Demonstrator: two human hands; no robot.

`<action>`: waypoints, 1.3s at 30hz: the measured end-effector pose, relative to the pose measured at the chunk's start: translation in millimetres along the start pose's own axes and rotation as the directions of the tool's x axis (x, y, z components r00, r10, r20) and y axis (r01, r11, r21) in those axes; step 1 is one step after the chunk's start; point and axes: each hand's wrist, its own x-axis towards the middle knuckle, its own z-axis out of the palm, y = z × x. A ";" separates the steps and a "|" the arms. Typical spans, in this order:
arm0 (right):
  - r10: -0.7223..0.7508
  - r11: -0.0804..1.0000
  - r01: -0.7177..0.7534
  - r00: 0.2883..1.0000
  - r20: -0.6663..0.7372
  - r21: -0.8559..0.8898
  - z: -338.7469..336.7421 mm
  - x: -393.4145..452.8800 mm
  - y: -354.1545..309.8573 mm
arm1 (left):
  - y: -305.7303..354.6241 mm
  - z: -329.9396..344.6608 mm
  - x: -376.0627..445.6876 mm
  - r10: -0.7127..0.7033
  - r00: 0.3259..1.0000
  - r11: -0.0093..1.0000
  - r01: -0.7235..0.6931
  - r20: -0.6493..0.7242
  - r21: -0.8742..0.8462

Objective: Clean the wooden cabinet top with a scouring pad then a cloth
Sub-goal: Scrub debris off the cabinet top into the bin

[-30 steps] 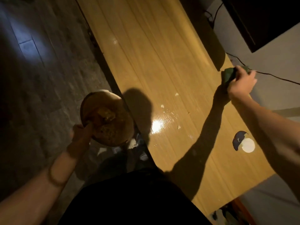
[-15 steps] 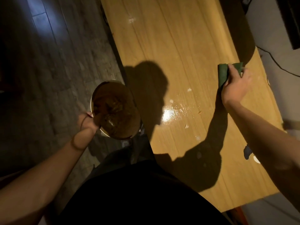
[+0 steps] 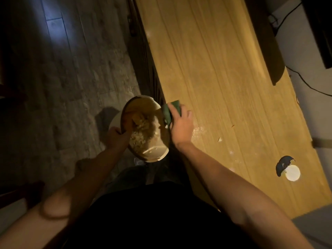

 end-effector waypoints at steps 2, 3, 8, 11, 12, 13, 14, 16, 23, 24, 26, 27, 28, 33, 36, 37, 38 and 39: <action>-0.187 0.982 0.189 0.971 0.149 0.005 13.8 -12.2 -27.7 | -3.2 -4.8 -2.7 0.020 0.999 0.999 -0.019 0.031 -0.044; -0.260 0.965 0.258 0.942 0.212 0.038 18.9 -19.3 -38.4 | -6.1 -8.6 -2.9 0.022 0.998 0.998 -0.019 0.051 -0.055; -0.196 0.980 0.181 0.959 0.204 0.087 23.6 -48.4 -68.3 | -25.3 -28.0 -4.8 -0.020 0.996 0.997 0.027 0.092 -0.070; -0.166 0.982 0.153 0.978 0.124 0.107 6.1 -54.5 -59.3 | -30.7 -29.7 -10.2 -0.041 0.991 0.998 0.046 0.127 -0.040; -0.135 0.986 0.124 0.987 0.092 0.113 -1.2 -56.2 -52.4 | -31.6 -28.8 -12.4 -0.056 0.988 0.998 0.061 0.146 -0.029; -0.099 0.989 0.092 0.993 0.062 0.112 -8.3 -57.8 -44.2 | -32.5 -27.5 -14.5 -0.070 0.985 0.997 0.073 0.160 -0.013; -0.061 0.993 0.058 0.998 0.033 0.104 -15.1 -59.7 -34.9 | -33.0 -26.1 -17.1 -0.077 0.983 0.997 0.079 0.167 -0.002; 0.023 0.995 -0.020 0.999 -0.026 0.095 -29.0 -63.2 -13.1 | -34.2 -23.2 -22.2 -0.081 0.984 0.997 0.083 0.161 -0.003; 0.369 0.926 -0.331 0.897 -0.245 0.182 -83.3 -62.6 93.9 | -41.7 -18.7 -38.0 -0.129 0.981 0.992 0.128 0.146 0.014; 0.431 0.899 -0.386 0.862 -0.266 0.205 -92.6 -59.5 110.4 | -42.4 -17.3 -40.2 -0.137 0.979 0.990 0.138 0.149 0.002; 0.528 0.847 -0.473 0.801 -0.281 0.243 -112.1 -53.1 143.1 | -42.6 -14.1 -46.7 -0.145 0.978 0.989 0.149 0.150 -0.019; 0.555 0.830 -0.500 0.785 -0.277 0.248 -122.1 -50.6 159.3 | -42.3 -12.4 -50.9 -0.134 0.982 0.991 0.133 0.131 0.014; 0.567 0.822 -0.515 0.779 -0.267 0.244 -132.0 -48.5 175.3 | -41.9 -10.2 -53.9 -0.117 0.988 0.992 0.112 0.100 0.056; 0.563 0.827 -0.539 0.782 -0.268 0.163 -173.8 -32.5 255.1 | -41.0 2.1 -67.4 -0.099 0.995 0.995 0.099 0.017 0.022; 0.576 0.816 -0.561 0.767 -0.283 0.143 -188.4 -13.7 295.0 | -43.5 6.7 -73.3 -0.119 0.992 0.992 0.120 -0.048 0.026; 0.585 0.809 -0.570 0.760 -0.281 0.142 -191.0 -7.0 306.3 | -45.1 8.8 -71.7 -0.124 0.990 0.992 0.126 -0.062 0.027; 0.593 0.804 -0.578 0.758 -0.274 0.140 -191.8 -0.3 317.3 | -47.6 12.8 -70.0 -0.128 0.990 0.992 0.129 -0.064 0.014; 0.599 0.799 -0.585 0.755 -0.268 0.138 -190.8 4.4 324.7 | -50.1 14.5 -69.2 -0.126 0.990 0.992 0.126 -0.059 -0.016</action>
